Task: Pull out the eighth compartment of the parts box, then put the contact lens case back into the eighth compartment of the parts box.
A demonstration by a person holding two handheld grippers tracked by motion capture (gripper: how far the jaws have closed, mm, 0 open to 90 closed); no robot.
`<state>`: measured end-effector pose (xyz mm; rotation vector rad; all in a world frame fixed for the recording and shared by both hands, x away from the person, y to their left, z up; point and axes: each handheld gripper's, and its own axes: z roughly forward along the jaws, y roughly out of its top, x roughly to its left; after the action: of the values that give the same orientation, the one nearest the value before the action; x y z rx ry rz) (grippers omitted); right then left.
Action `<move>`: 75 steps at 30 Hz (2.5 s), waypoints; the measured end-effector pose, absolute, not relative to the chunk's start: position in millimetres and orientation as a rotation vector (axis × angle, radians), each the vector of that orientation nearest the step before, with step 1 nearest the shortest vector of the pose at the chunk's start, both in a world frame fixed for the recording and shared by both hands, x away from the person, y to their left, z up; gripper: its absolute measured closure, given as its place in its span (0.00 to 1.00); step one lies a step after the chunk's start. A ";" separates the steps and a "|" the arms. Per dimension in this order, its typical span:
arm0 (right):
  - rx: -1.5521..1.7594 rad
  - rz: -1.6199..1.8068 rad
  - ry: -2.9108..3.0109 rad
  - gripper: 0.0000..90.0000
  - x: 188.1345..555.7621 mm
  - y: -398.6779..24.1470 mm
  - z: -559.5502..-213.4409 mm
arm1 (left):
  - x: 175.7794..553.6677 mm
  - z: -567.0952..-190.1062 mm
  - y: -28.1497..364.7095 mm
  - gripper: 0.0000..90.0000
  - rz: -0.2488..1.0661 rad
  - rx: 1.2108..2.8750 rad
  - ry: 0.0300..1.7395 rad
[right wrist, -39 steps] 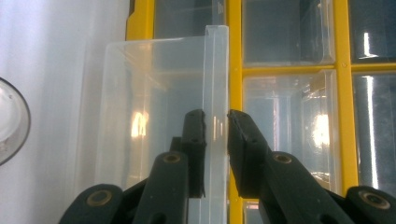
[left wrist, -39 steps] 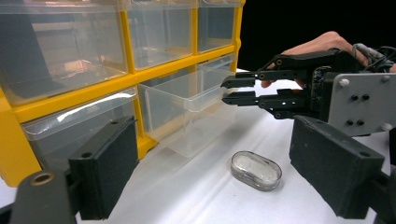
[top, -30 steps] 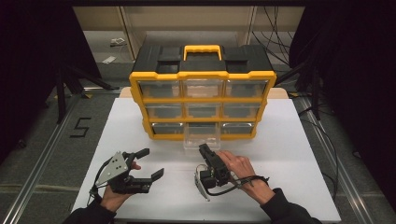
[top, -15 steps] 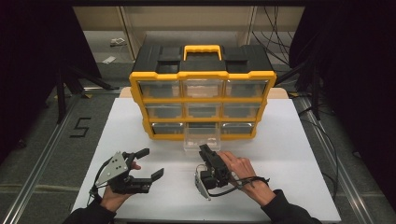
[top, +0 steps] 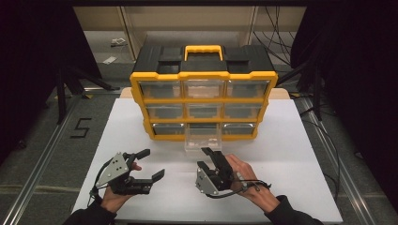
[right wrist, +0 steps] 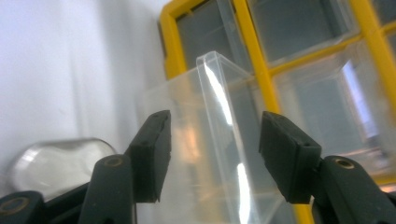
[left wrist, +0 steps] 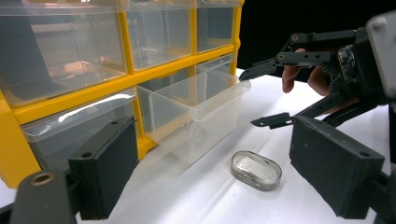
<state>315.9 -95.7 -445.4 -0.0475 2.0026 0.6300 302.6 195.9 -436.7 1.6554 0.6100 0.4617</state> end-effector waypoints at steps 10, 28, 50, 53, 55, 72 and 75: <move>0.297 0.883 2.233 0.43 318.8 -97.3 -433.0 | 302.5 -436.7 195.8 0.17 0.461 1.657 0.609; 0.722 1.001 2.418 0.36 328.6 -93.2 -433.2 | 303.0 -436.7 195.2 0.17 0.461 1.657 0.608; 0.929 0.928 2.488 0.29 340.8 -89.6 -444.9 | 304.9 -437.1 193.6 0.17 0.458 1.659 0.611; 0.940 0.909 2.489 0.29 342.0 -88.7 -446.4 | 305.0 -437.3 193.4 0.17 0.458 1.660 0.612; 0.946 0.899 2.490 0.29 343.2 -88.1 -447.5 | 305.1 -437.4 193.2 0.17 0.456 1.660 0.612; 0.927 0.790 2.544 0.29 350.2 -79.1 -464.3 | 305.8 -438.5 191.7 0.17 0.450 1.668 0.609; 0.934 0.776 2.550 0.29 352.2 -78.0 -467.6 | 306.1 -438.7 191.4 0.17 0.447 1.668 0.610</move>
<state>352.2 -78.0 -467.6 0.9341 2.5502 0.7763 306.1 191.4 -438.7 1.6676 0.6101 0.4473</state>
